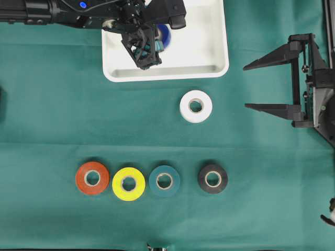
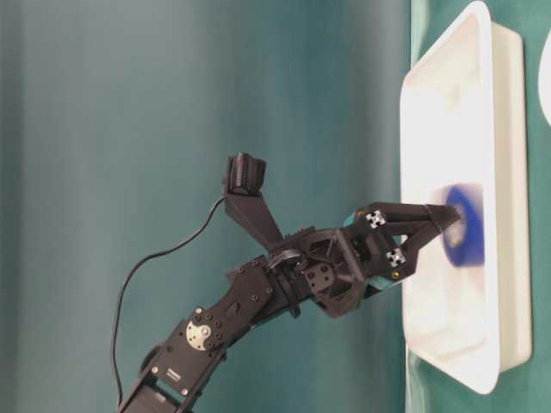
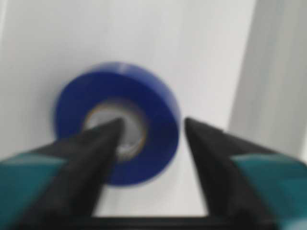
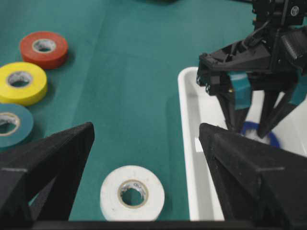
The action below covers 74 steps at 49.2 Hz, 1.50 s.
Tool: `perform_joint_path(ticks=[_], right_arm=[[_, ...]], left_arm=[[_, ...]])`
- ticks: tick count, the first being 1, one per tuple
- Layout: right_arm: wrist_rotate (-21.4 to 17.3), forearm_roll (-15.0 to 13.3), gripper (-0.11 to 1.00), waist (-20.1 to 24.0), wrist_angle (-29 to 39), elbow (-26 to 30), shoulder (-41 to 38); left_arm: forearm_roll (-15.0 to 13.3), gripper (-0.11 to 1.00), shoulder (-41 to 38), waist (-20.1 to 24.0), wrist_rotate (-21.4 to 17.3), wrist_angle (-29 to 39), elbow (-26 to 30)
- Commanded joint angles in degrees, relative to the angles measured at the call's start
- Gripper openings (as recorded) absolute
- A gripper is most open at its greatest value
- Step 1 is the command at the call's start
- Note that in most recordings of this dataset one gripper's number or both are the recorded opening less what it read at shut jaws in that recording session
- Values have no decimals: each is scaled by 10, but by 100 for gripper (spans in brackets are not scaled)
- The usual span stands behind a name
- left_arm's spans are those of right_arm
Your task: Pick up the tape from a random location and place it into the white case.
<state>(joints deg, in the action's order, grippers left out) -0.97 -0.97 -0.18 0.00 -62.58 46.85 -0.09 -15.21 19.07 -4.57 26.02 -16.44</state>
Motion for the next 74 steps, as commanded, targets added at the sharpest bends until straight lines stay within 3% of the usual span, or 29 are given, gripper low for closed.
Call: perform_joint_path(ticks=[1,5,8,27,42,60,74], right_arm=[[-1,0,90,0,-3,14,-3],[-1,0,90,-1,-3,14,-3],[-1,0,90,-1,-3,14,-3],[-1,0,90,0,-3,15,-3],[-1,0,90,0,-3,17,-3],[-1,0,90,-1,-3,18,-2],[-1,0,90,-1,-2,18,-2]], left_arm=[[0,74,11,0,-1,-4,8],[0,93,11,1,-3,-4,8],[0,99,11,1,-3,-4,9],[0,99,36,1,-3,17,13],[0,99,109,0,-2,102,41],[3,99,176,-10,-2,214,116],[3,99,226,-10,-1,236,114]])
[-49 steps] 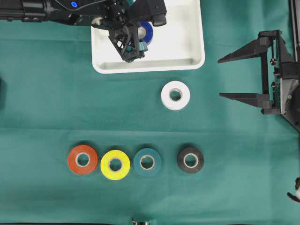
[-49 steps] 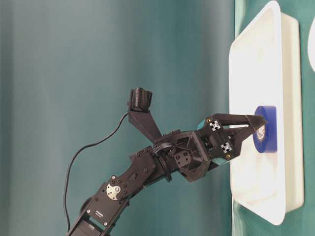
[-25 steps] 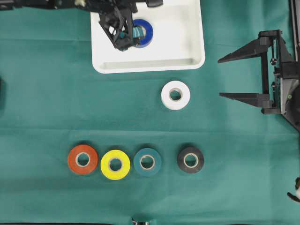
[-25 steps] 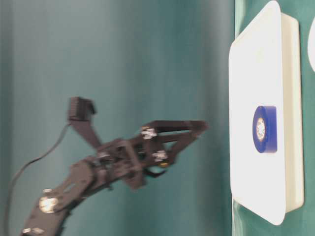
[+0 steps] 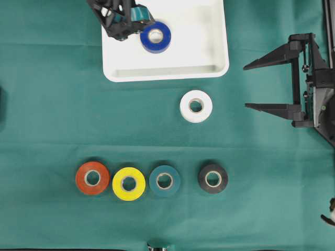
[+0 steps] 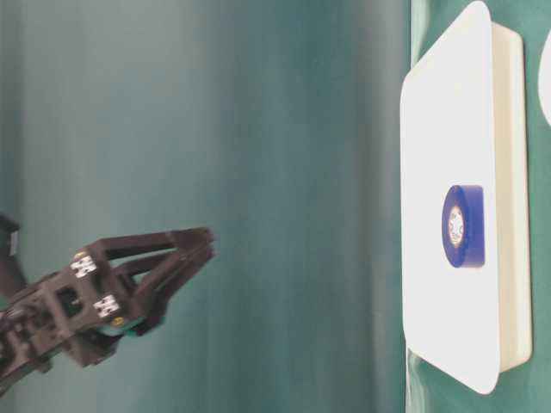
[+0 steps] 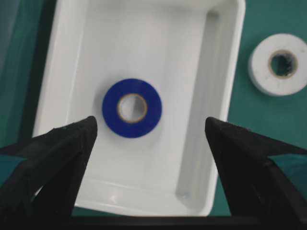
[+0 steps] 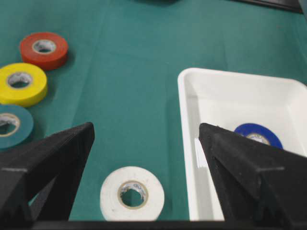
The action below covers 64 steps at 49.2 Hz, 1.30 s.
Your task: Pick up the tape from a random location and place it into the white case.
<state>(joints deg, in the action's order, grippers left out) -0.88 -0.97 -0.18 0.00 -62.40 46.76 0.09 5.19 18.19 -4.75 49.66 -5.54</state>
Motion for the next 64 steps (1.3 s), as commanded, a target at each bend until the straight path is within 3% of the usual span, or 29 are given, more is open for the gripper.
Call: perform_joint_path(ticks=[1,21,48,64], right_arm=[[-2,0,90,-1,-2,17,-1],[-2,0,90,0,-2,16,-1],[-2,0,90,-1,-3,17,-2],[-3,2,90,-1,-1,17,-1]], left_arm=[[1,99,24,-1,1,-1,4],[1,99,27,-15,1,-1,-4],[1,99,24,-164,11,-4,-9],[1,98,36,-168,10,-1,-22]])
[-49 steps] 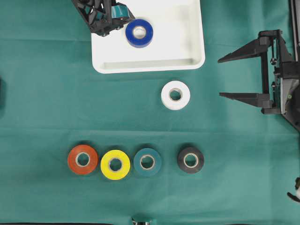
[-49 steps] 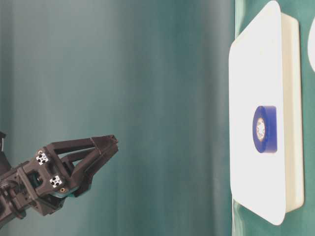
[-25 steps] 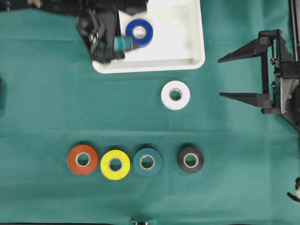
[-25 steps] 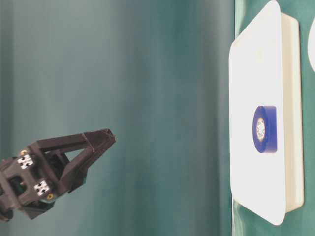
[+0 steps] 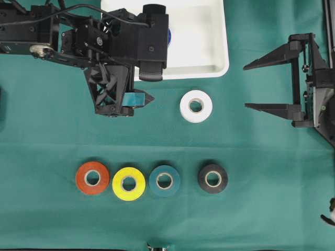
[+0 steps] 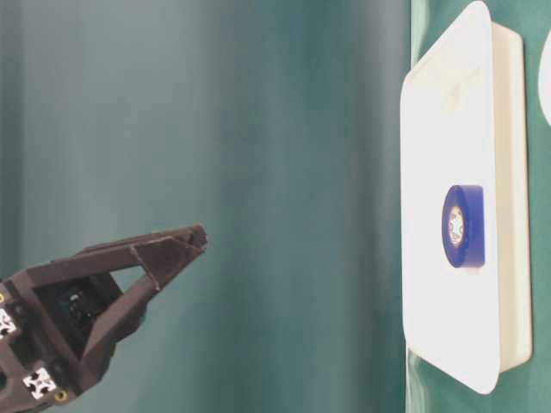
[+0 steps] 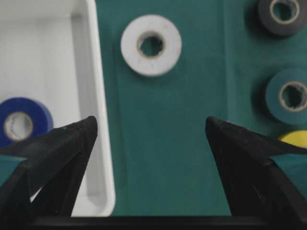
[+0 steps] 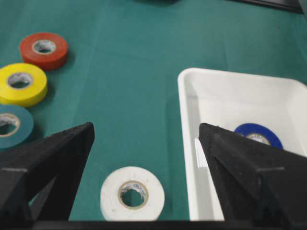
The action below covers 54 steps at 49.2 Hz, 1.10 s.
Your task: Pick up the tape from a random location and place it into the white case.
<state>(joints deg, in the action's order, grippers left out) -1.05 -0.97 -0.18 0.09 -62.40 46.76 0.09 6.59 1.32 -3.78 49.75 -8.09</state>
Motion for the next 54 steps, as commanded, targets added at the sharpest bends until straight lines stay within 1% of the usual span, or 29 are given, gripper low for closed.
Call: perform_joint_path(ticks=[1,7,15,24,33,41,46,54], right_arm=[[-1,2,90,-1,-1,16,-1],[-1,2,90,-1,4,17,0],[-1,2,90,0,7,16,1],[-1,2,90,-1,7,17,2],[-1,2,90,0,7,17,2],[-1,2,90,0,6,16,2],[-1,2,90,-1,5,16,2],[-1,3,90,-1,6,16,2]], left_arm=[[1,98,25,0,0,-2,2],[1,98,47,1,0,-5,-15],[1,98,91,2,0,-23,-66],[-2,98,164,2,1,-87,-150],[-2,98,280,2,1,-169,-253],[-2,98,364,2,1,-226,-330],[-2,98,394,2,1,-251,-374],[-4,98,417,2,1,-301,-438]])
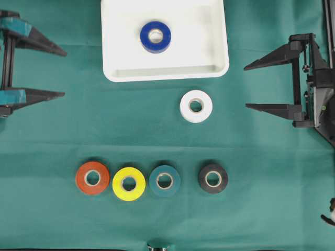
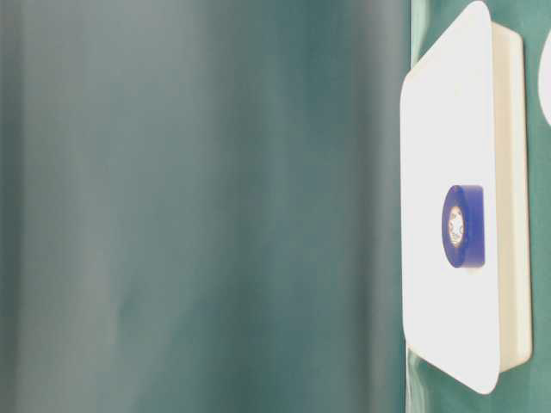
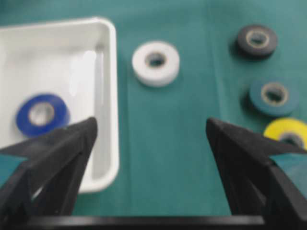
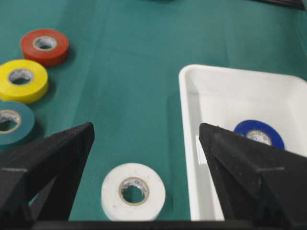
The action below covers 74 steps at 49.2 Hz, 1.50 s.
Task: Pick up the tape from a random location and place it into the white case.
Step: 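Move the right gripper toward the teal and black tape rolls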
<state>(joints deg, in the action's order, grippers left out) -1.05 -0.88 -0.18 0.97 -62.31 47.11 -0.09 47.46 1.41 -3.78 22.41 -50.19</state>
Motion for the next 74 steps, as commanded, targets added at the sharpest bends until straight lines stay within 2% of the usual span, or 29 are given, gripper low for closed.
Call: perform_joint_path(ticks=[1,10,18,42,53,69,74], right_arm=[[-1,1,90,0,-3,15,-2],[-1,2,90,0,-2,12,-2],[-1,2,90,-1,-2,10,-2],[-2,6,90,4,-2,5,-4],[-2,6,90,47,-2,5,-4],[-10,10,90,134,20,5,-8],[-14,10,90,145,20,5,-9]], left_arm=[[-3,98,9,1,1,-37,-24],[-2,98,21,1,1,-133,-100],[-2,98,29,1,2,-183,-148],[-4,98,45,1,1,-190,-155],[-4,98,45,1,2,-190,-155],[-4,98,45,1,2,-190,-155],[-4,98,45,1,2,-190,-155]])
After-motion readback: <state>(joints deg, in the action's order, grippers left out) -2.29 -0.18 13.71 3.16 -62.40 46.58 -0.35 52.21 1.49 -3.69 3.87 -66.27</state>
